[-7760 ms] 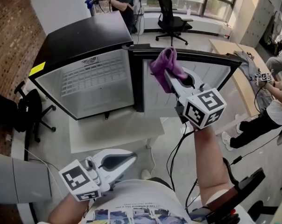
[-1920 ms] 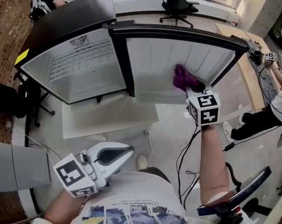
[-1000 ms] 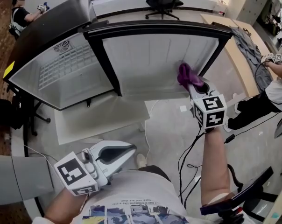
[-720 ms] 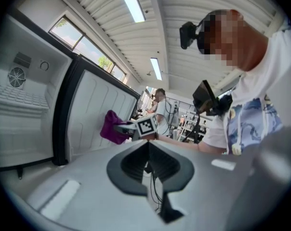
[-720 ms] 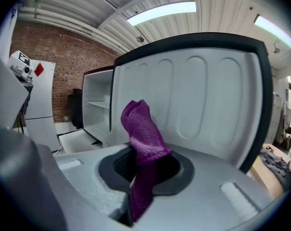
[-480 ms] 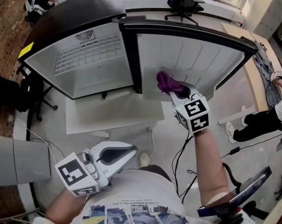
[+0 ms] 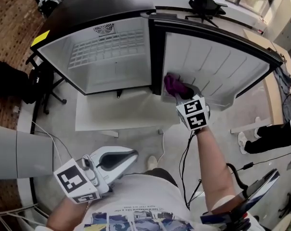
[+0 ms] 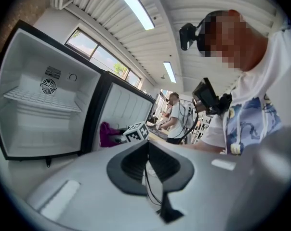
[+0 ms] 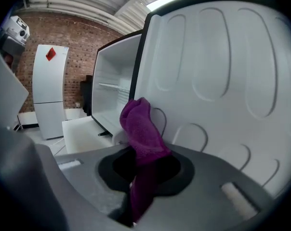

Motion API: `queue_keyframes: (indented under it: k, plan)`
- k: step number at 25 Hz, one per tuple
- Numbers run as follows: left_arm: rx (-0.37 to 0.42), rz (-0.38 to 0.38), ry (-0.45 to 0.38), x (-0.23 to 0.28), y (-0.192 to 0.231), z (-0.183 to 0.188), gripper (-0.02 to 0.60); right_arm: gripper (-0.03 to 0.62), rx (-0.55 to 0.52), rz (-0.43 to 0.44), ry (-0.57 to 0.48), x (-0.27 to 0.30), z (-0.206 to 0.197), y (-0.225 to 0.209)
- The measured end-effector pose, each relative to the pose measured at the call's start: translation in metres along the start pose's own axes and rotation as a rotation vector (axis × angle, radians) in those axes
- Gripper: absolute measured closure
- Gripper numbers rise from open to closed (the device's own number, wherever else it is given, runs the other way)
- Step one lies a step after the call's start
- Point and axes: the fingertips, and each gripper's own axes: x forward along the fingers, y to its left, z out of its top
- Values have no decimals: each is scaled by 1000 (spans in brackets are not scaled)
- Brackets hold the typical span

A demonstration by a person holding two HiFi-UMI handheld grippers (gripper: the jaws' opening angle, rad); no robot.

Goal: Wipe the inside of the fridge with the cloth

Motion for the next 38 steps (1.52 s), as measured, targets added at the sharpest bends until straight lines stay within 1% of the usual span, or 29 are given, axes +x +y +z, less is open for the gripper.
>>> queue_keyframes:
  k: [4, 12, 21, 29, 34, 38]
  plan:
    - [7, -8, 5, 3, -2, 0, 574, 542, -13, -32, 31, 0, -13, -10]
    - [19, -68, 23, 23, -11, 3, 574, 542, 7, -115, 86, -20, -41, -44]
    - [37, -131, 47, 46, -21, 4, 574, 542, 26, -246, 139, -60, -74, -96]
    - [47, -189, 64, 65, -29, 5, 574, 542, 40, -384, 182, -98, -95, -137]
    - [46, -213, 73, 74, -31, 4, 574, 542, 42, -440, 181, -115, -98, -150]
    - [46, -231, 76, 81, -33, 5, 574, 542, 9, -479, 173, -128, -91, -156]
